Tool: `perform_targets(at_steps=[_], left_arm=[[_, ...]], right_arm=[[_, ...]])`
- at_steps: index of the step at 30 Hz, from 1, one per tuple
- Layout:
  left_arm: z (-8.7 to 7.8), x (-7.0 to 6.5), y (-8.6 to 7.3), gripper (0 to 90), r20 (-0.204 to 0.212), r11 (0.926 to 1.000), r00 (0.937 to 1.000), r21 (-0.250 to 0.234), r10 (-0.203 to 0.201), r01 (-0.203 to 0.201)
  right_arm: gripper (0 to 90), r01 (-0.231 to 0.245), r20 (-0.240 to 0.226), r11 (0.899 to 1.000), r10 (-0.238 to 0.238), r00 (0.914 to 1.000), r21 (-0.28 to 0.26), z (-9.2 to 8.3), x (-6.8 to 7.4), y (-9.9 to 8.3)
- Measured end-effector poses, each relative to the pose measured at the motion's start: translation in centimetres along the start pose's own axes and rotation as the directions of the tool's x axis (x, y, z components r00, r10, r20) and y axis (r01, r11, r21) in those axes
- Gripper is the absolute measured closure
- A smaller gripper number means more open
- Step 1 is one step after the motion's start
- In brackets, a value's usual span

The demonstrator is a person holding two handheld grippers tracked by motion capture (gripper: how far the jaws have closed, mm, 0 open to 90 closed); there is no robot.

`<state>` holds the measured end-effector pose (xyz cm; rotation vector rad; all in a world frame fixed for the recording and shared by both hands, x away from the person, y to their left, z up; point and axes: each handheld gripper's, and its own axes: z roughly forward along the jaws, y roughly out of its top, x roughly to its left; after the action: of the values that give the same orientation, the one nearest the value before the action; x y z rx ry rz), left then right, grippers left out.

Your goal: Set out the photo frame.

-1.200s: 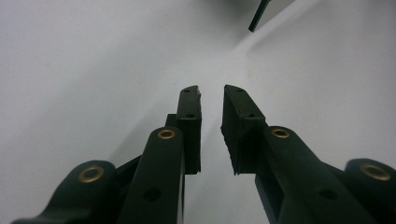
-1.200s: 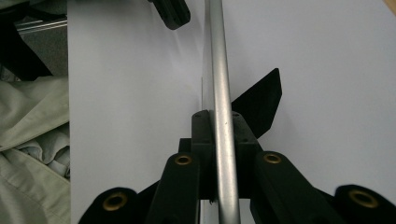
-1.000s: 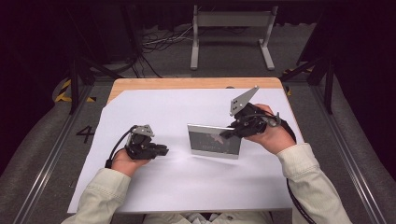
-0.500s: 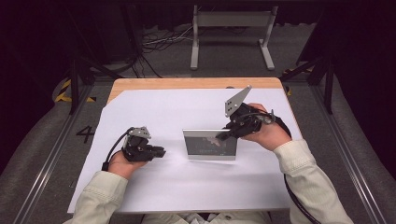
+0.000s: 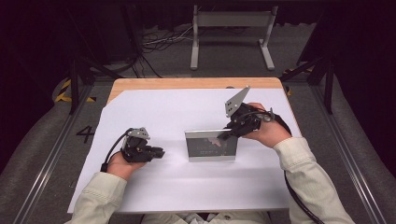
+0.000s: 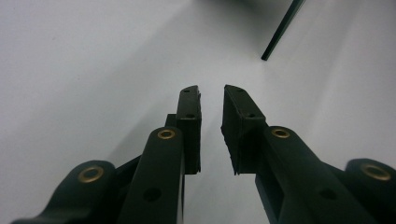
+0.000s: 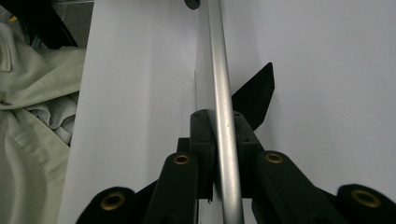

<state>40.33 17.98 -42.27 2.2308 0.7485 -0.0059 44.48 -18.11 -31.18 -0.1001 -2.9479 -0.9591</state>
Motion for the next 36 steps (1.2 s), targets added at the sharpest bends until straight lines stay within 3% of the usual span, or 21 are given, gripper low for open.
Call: perform_targets(at_steps=[4, 10, 14, 22, 29, 36], left_arm=[[0.1, 0.0, 0.0, 76.9, 0.0, 1.0, 1.0, 0.004, 0.004, -0.004], [0.1, 0.0, 0.0, 76.7, 0.001, 1.0, 1.0, 0.004, 0.004, -0.004], [0.1, 0.0, 0.1, 76.2, 0.001, 1.0, 1.0, 0.003, 0.004, -0.004], [0.1, 0.1, 0.2, 74.6, -0.003, 1.0, 1.0, -0.002, 0.002, -0.002], [0.1, 0.1, 0.2, 72.9, -0.005, 1.0, 1.0, -0.004, -0.005, 0.005], [-0.2, 0.2, 0.2, 64.7, -0.017, 0.9995, 0.9998, -0.03, -0.005, 0.005]], right_arm=[[81.6, 0.019, 0.013, 1.0, -0.02, 0.9997, 0.011, 0.0, -0.2, -0.1], [79.2, -0.027, 0.026, 1.0, 0.026, 0.9993, 0.01, 0.1, -0.8, -0.9], [74.2, -0.016, 0.06, 1.0, 0.016, 0.9981, 0.0, 0.1, -1.0, -1.0], [51.0, -0.076, 0.101, 0.994, 0.083, 0.9914, -0.077, -0.5, -0.9, -1.8], [44.4, -0.073, 0.135, 0.989, 0.09, 0.9868, -0.126, -1.5, -0.3, -2.5], [39.5, -0.097, 0.183, 0.98, 0.129, 0.9746, -0.172, -2.9, 0.3, -3.4]])
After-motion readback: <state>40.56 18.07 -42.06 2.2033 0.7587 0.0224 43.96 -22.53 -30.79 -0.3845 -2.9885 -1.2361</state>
